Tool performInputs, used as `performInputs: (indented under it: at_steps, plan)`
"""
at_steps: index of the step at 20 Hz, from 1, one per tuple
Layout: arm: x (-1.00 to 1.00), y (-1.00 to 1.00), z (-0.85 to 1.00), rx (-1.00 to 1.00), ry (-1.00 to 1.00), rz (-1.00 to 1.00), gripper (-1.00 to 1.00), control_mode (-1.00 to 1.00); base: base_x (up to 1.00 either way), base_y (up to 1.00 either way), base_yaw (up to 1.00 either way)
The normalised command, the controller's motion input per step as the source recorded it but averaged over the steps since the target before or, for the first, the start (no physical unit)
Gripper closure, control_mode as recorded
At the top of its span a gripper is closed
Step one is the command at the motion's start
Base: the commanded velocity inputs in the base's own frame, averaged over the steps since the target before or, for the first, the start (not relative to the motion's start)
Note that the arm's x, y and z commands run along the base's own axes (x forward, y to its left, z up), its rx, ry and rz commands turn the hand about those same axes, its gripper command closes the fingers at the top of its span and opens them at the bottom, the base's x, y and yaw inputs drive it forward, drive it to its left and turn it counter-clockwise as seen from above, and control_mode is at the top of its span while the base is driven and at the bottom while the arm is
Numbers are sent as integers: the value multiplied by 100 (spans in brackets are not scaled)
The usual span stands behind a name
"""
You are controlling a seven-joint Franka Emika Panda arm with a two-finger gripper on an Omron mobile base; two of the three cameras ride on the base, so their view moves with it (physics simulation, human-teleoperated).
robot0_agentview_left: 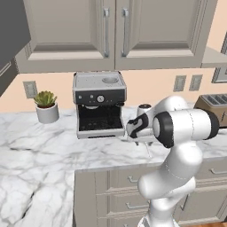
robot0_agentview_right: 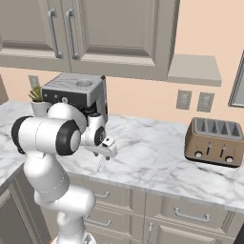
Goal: Take the fork and place it on the left side of the plate. Then take the spoon and place it on the right side of the plate. Make sure they're directly next to the plate.
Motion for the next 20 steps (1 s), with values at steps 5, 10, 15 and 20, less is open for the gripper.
performInputs:
  at_steps: [5,10,15,20]
  plan:
    - [-17,-12,-16,7,0,-4,100,-100,0,0,0]
    - [-20,-19,10,9,0,-4,100,-100,0,0,0]
    - [-13,-6,48,8,0,0,100,-100,0,0,0]
    - [-14,0,55,2,1,0,100,-100,0,0,0]
